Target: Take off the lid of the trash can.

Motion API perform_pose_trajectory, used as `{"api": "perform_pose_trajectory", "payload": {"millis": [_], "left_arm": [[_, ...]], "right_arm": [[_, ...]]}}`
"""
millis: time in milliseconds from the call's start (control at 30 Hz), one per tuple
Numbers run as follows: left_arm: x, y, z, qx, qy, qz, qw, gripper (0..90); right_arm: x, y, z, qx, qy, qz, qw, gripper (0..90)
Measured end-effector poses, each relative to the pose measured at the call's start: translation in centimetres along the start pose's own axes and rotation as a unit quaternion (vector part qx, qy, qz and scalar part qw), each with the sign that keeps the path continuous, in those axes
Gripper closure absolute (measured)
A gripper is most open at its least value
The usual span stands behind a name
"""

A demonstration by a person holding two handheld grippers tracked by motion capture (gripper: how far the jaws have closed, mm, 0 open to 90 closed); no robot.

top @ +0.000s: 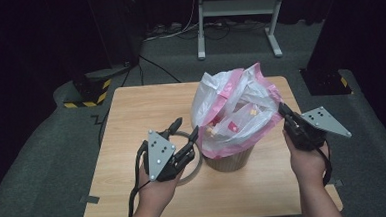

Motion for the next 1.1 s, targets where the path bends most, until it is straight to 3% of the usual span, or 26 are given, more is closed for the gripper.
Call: {"api": "perform_pose_trajectory", "payload": {"millis": [67,167,200,267,300,333,400,433,467,533,633,700,767,833,900,1033,1100], "left_arm": [[0.5,1.0,-0.2,0.0,-0.005,-0.01,0.9999,46.5],[1.4,2.0,-0.7,0.003,0.005,-0.015,0.9999,41.9],[2.1,3.4,-1.4,-0.012,0.023,-0.013,0.9996,39.4],[2.3,4.5,-1.9,-0.026,0.019,-0.008,0.9994,37.9],[2.1,5.0,-2.2,-0.039,0.006,-0.011,0.9992,41.5],[2.0,5.1,-2.3,-0.042,0.011,-0.01,0.999,54.2],[1.2,5.0,-2.6,-0.029,0.01,0.025,0.9992,75.5],[0.7,5.0,-2.7,-0.026,0.0,0.035,0.999,81.3],[-0.3,4.9,-3.0,-0.026,-0.022,0.051,0.9982,84.4],[-1.2,5.0,-4.0,-0.037,-0.043,0.057,0.9968,86.4],[-1.2,5.2,-7.3,-0.075,-0.058,0.048,0.9943,86.8],[-0.7,5.3,-8.8,-0.091,-0.062,0.037,0.9933,86.7],[0.2,5.2,-10.1,-0.1,-0.06,0.018,0.9931,86.1],[0.9,4.9,-10.7,-0.1,-0.053,0.007,0.9935,84.3],[1.6,4.2,-10.8,-0.092,-0.053,-0.003,0.9943,81.6],[2.6,2.9,-10.6,-0.07,-0.03,-0.011,0.997,76.8],[2.8,2.5,-10.5,-0.064,-0.026,-0.009,0.9975,73.6]], "right_arm": [[-0.2,0.1,-0.2,0.002,-0.005,0.001,1.0,89.4],[-0.5,0.0,-0.7,0.011,-0.014,0.0,0.9998,89.4],[-0.6,0.1,-1.0,0.012,-0.014,0.0,0.9998,89.5],[-0.7,0.1,-1.3,0.014,-0.016,0.001,0.9998,89.4],[-0.8,0.1,-1.5,0.013,-0.017,0.002,0.9998,89.5],[-0.9,0.1,-1.7,0.011,-0.017,0.002,0.9998,89.5],[-0.8,0.0,-1.8,0.009,-0.019,0.002,0.9998,89.5],[-0.5,-0.1,-1.8,0.011,-0.016,0.0,0.9998,89.5],[-0.3,-0.2,-1.8,0.014,-0.015,-0.002,0.9998,89.6],[0.5,-0.5,-1.6,0.025,-0.011,-0.012,0.9996,89.6],[1.5,-0.3,-1.5,0.029,-0.001,-0.021,0.9994,89.6],[1.8,0.6,-1.9,0.014,-0.001,-0.018,0.9997,89.6],[1.8,2.2,-2.5,-0.014,-0.01,-0.013,0.9998,89.4],[1.5,2.8,-2.7,-0.024,-0.013,-0.01,0.9996,84.8],[1.2,2.3,-2.4,-0.009,-0.012,-0.014,0.9998,74.6],[0.1,0.0,-1.1,0.036,-0.009,-0.018,0.9992,66.9],[-0.5,-0.8,-0.4,0.052,-0.007,-0.008,0.9986,65.5]]}}
Point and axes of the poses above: each handheld gripper's, and its own axes: y roughly forward along the jaws, z roughly out of its top, x roughly to its right, the point moved 1 cm from there along y, roughly forward along the jaws, and after that the axes turned 14 degrees about z, right-handed, at the moved point
